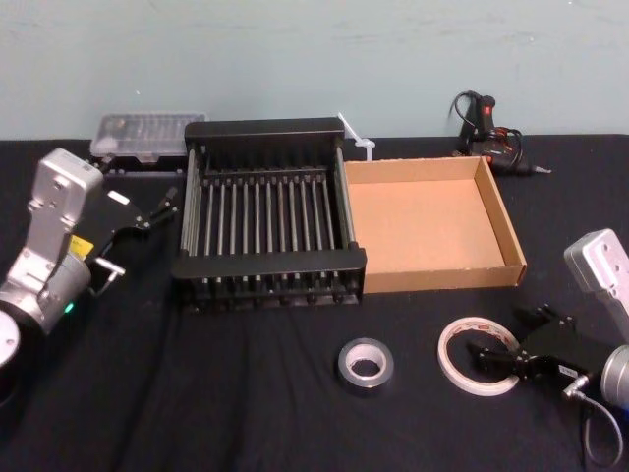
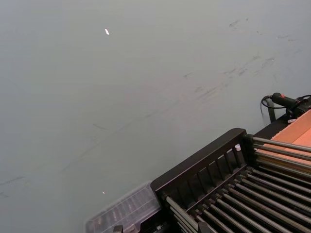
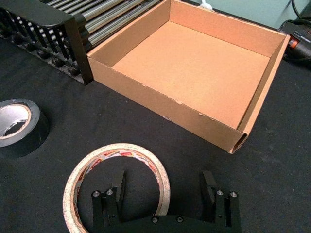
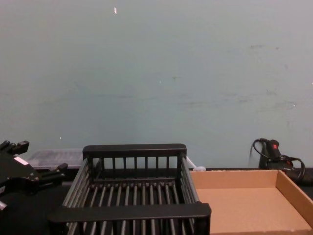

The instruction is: Pick up the white tape and place it into the black box , Pick up the silver tape and place it into the brown box.

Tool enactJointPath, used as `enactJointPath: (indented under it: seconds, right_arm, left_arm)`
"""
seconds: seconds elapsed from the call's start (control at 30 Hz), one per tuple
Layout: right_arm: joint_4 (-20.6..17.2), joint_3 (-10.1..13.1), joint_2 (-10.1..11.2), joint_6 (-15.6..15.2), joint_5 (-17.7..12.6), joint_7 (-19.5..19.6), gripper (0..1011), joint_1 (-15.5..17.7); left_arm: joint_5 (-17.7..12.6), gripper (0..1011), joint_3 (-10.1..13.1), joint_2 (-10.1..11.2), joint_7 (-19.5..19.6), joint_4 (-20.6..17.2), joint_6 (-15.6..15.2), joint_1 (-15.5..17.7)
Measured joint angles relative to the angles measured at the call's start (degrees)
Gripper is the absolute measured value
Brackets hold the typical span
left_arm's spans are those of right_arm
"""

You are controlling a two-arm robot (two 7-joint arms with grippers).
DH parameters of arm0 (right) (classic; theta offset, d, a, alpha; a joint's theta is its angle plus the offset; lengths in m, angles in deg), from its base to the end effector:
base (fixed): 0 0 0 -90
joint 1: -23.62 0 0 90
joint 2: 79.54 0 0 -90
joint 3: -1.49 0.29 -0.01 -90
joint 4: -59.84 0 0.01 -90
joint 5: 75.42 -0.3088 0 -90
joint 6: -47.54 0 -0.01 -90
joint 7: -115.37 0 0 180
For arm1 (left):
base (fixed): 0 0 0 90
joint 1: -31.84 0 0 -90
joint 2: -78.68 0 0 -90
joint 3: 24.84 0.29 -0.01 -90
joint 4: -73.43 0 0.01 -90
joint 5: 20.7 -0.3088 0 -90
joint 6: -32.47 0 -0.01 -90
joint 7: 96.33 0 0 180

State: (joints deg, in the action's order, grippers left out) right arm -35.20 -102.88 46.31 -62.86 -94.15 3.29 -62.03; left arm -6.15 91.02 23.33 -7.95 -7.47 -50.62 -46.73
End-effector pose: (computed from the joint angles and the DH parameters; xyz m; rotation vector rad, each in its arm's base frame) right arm 0.2961 -0.0943 -0.2948 -0.5459 0.2116 -0.9298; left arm 0.3581 0.0827 -0.3023 0.3045 -0.2851 1.2480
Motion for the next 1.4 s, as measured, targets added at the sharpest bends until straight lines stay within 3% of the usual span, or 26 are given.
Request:
enactJointPath:
  seconds: [0.73,1.23,1.4]
  right_arm:
    - [-0.1,0.0,0.1,0.1,-0.1,0.1,978,0.1]
    - [-0.1,0.0,0.1,0.1,-0.1,0.1,575,0.0]
    - [-0.1,0.0,0.1,0.1,-0.1,0.1,392,0.1]
  left_arm:
    - [0.0,1001,0.0,0.0,0.0,0.0,0.0,0.0]
    - [0.0,1001,0.0,0.0,0.0,0.0,0.0,0.0]
    - [0.0,1001,0.0,0.0,0.0,0.0,0.0,0.0]
